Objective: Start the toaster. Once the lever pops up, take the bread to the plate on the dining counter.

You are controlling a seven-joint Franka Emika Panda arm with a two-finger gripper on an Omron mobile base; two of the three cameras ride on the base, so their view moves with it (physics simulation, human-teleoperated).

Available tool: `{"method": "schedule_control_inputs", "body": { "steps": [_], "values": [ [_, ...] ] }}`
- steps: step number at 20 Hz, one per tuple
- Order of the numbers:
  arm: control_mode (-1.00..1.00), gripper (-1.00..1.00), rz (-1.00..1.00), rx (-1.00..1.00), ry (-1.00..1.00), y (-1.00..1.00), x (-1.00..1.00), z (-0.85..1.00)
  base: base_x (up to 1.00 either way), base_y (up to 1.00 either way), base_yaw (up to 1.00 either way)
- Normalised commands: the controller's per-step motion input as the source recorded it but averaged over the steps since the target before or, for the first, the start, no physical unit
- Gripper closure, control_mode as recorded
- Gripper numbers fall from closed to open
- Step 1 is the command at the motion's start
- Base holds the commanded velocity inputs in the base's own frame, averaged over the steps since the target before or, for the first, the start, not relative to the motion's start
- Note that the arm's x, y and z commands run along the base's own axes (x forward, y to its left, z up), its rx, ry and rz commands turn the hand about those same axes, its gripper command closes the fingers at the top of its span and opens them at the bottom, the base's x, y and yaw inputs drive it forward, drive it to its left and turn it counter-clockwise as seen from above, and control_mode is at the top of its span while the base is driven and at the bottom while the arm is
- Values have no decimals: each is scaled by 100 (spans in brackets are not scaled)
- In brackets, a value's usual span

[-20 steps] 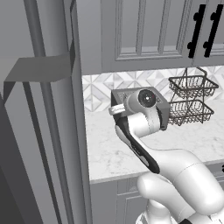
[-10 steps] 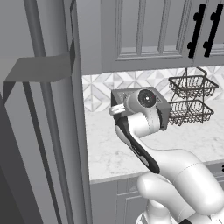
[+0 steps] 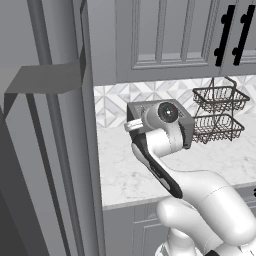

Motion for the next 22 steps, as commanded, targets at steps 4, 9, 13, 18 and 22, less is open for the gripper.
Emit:
{"method": "schedule_control_inputs", "body": {
  "steps": [4,9,13,18,22],
  "values": [
    [-100,-100,0,0,0,0,0,0,0,0,0],
    [-100,-100,0,0,0,0,0,0,0,0,0],
    [-100,-100,0,0,0,0,0,0,0,0,0],
    [-100,-100,0,0,0,0,0,0,0,0,0],
    [-100,-100,0,0,0,0,0,0,0,0,0]
  ]
}}
